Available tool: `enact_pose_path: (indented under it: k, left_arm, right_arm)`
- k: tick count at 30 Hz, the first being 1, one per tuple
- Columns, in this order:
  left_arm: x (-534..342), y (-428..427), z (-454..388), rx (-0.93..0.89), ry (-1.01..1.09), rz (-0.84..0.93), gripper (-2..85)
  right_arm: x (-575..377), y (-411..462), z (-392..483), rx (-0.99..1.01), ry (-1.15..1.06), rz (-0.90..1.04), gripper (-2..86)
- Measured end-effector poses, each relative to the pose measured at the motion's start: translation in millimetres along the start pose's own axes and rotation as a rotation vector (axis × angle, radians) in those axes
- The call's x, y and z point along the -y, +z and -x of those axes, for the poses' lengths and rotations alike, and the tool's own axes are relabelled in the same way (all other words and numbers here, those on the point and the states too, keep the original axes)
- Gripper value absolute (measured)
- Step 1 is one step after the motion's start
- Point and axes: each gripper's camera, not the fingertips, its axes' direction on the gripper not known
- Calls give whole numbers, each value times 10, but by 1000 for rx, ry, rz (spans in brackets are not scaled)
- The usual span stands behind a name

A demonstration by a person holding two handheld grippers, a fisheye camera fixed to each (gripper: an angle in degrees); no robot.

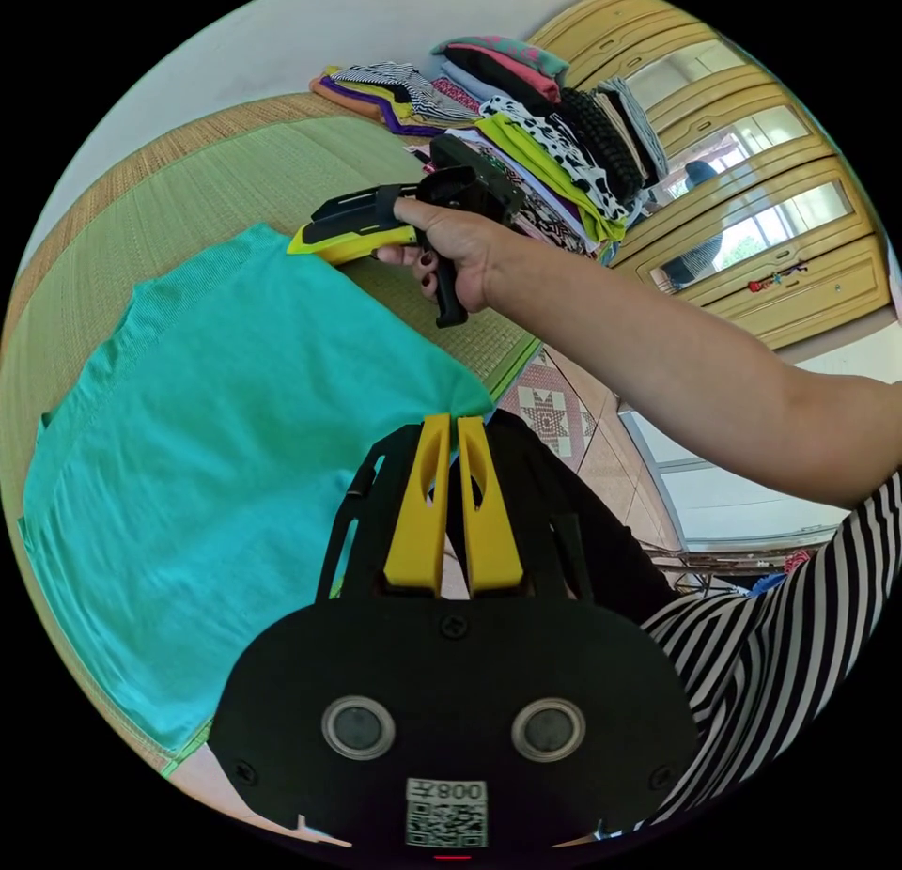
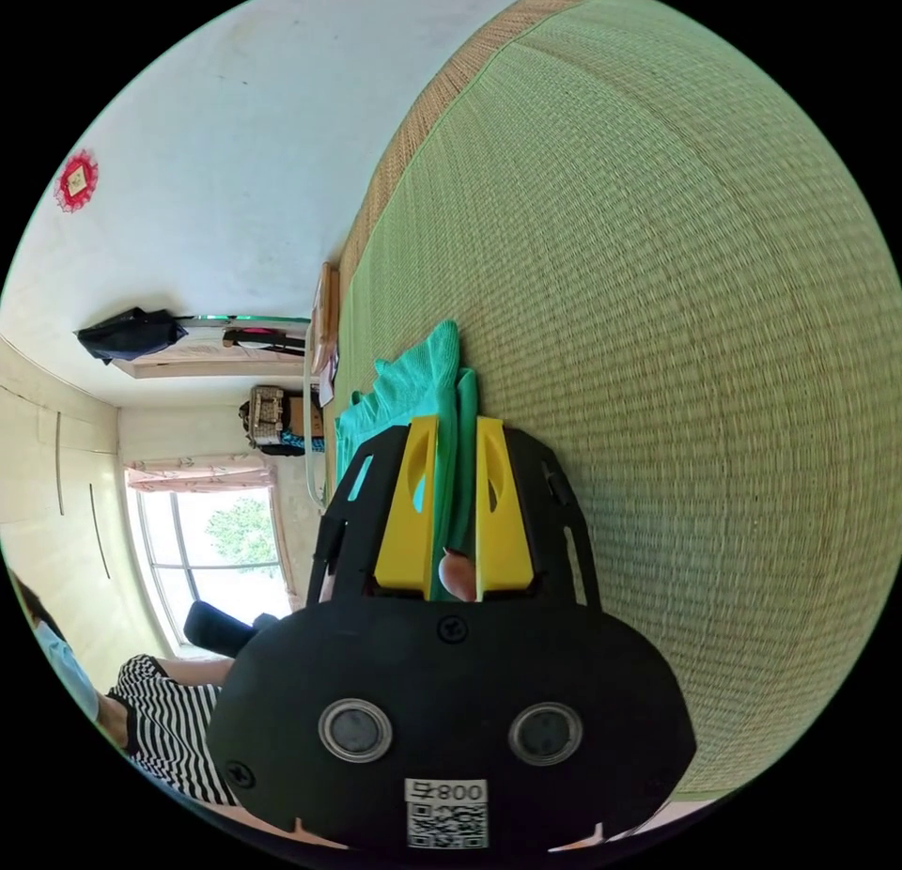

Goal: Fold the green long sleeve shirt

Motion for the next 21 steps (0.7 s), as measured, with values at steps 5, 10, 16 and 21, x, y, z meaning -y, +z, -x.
enact_pose_path:
  k: [5,10,16,21]
  left_arm:
    - [69,-79,9,-4,3,-2,9]
    - [123,-110,28,-7,0,-2,10]
    - [174,-91,41,-8,3,3,10]
    - [203,-21,52,-12,8,13,9]
  right_arm:
    - [100,198,-75,18,1,5,62]
    - [204,351,-193,47,16,12,45]
    - [263,395,-380,74,37,3,27]
    - [332,369,-500,70,40,8,21]
